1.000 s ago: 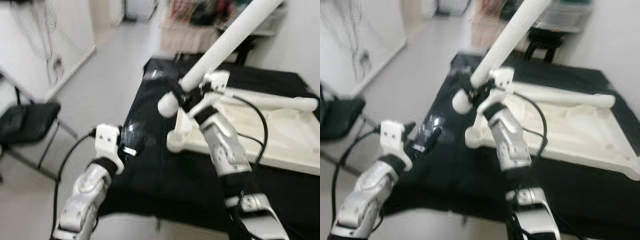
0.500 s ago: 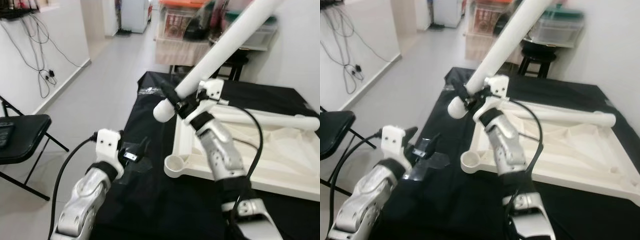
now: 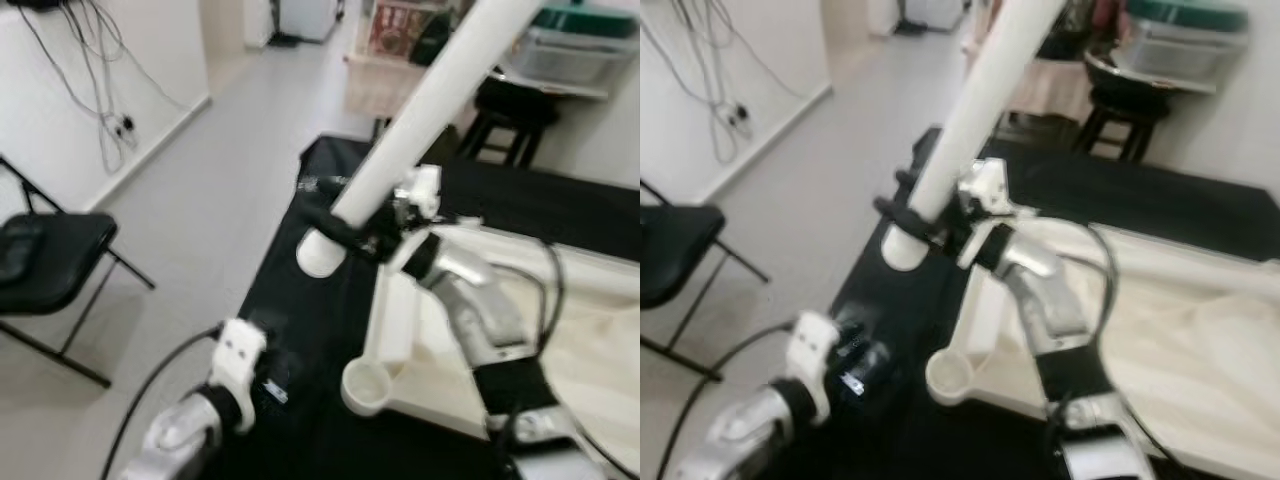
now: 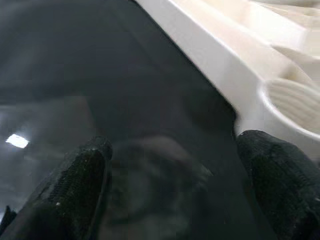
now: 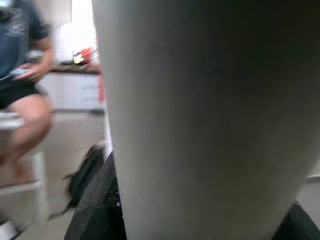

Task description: Building children table

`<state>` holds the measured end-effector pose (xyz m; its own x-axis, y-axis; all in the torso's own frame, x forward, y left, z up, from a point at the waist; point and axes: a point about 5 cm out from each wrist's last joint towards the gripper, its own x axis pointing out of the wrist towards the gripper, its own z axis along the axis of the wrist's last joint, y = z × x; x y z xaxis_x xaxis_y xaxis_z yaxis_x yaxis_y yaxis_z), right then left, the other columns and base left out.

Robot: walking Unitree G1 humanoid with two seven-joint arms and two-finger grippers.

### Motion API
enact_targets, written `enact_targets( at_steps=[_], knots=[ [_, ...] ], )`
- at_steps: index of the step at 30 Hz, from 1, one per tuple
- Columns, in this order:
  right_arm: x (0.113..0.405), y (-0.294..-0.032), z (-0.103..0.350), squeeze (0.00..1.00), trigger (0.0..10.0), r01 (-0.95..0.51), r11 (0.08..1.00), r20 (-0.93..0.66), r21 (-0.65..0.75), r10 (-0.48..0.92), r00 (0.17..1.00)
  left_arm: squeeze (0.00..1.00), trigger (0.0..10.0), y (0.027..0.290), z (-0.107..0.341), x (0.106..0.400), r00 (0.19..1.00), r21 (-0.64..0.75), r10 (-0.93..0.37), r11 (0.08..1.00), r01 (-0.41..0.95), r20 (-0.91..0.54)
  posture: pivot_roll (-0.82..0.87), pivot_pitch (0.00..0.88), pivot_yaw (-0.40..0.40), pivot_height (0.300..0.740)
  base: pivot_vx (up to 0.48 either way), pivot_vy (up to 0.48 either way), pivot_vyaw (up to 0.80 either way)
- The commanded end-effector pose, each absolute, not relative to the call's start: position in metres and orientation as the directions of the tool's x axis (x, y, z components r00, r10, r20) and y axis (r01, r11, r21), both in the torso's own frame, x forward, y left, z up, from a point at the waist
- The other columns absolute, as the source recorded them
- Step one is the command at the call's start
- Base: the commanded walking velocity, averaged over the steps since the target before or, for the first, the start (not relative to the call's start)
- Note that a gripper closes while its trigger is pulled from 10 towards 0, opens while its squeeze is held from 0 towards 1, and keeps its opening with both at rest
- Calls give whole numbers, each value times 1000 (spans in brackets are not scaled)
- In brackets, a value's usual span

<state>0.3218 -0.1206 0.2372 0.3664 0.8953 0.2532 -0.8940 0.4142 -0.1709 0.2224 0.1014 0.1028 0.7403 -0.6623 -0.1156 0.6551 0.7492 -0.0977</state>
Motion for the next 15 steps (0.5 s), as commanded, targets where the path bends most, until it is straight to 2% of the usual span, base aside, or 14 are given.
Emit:
enact_targets(
  at_steps=[1,4,7,11,15],
  knots=[
    [316,-120,241,0,10000,-913,363,252,-184,916,313,0,10000,99,103,217,728,-103,-675,738,667,-120,114,130,-82,740,0,0,0],
    [312,-129,234,0,10000,-934,311,194,-174,941,277,0,10000,111,90,211,787,-125,-590,808,576,-181,118,142,-88,740,0,0,0],
    [310,-130,233,0,10000,-940,296,187,-170,946,264,0,10000,113,90,211,797,-130,-575,818,560,-184,119,146,-89,740,0,0,0],
    [301,-137,228,0,10000,-963,227,151,-149,967,205,0,10000,117,91,211,811,-112,-553,833,542,-193,115,154,-88,740,0,0,0],
    [302,-142,226,0,10000,-954,257,133,-155,962,237,0,10000,119,92,214,826,-105,-527,850,517,-199,109,155,-84,740,0,0,0]
  ],
)
